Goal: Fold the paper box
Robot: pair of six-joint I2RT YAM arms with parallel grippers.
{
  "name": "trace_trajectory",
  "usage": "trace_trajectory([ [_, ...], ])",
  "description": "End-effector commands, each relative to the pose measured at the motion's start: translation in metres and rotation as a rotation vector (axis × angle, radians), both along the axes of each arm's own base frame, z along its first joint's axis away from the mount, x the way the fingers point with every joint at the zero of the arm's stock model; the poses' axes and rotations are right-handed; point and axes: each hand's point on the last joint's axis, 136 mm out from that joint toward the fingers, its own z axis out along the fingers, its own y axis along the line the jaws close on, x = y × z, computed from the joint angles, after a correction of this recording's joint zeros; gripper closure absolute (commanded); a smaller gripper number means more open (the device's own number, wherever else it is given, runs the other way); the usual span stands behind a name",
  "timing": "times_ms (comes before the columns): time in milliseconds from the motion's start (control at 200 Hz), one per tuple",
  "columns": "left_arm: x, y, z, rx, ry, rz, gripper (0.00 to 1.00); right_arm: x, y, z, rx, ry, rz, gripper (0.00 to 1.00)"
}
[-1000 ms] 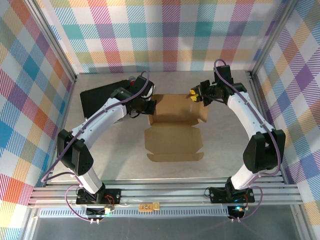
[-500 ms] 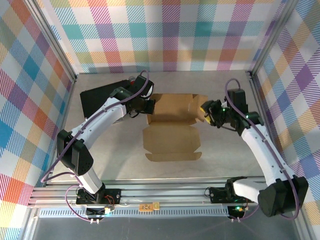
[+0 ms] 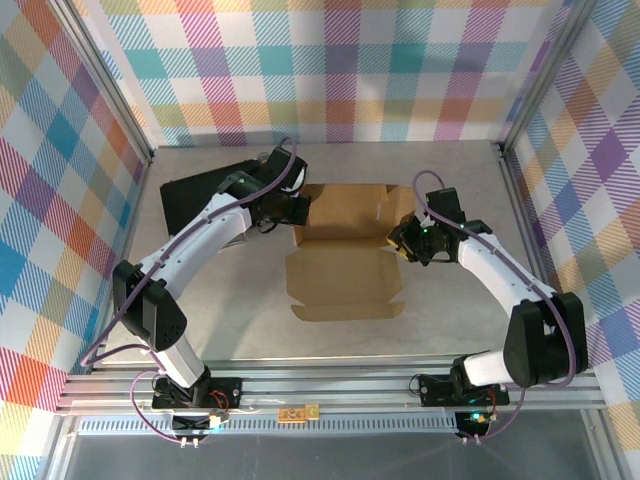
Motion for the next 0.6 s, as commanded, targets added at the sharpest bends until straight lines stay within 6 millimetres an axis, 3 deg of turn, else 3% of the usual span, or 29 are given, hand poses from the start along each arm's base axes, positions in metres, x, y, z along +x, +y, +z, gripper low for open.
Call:
trace_trajectory([
  [0,-0.001,-0.005,0.009,-0.014,-0.009,-0.011,1.00,0.019,0.012,0.022,0.023,-0.093,0.052,0.71],
  [190,0.000,-0.006,0.011,-0.019,-0.012,-0.011,1.00,0.017,0.014,0.014,0.019,-0.075,0.056,0.79],
  [350,0.001,-0.007,0.010,-0.015,-0.007,-0.012,1.00,0.014,0.016,0.021,0.005,-0.095,0.065,0.92],
  [595,0.004,-0.007,0.010,-0.008,0.002,0.003,1.00,0.004,0.032,0.038,-0.235,-0.131,0.195,1.00],
])
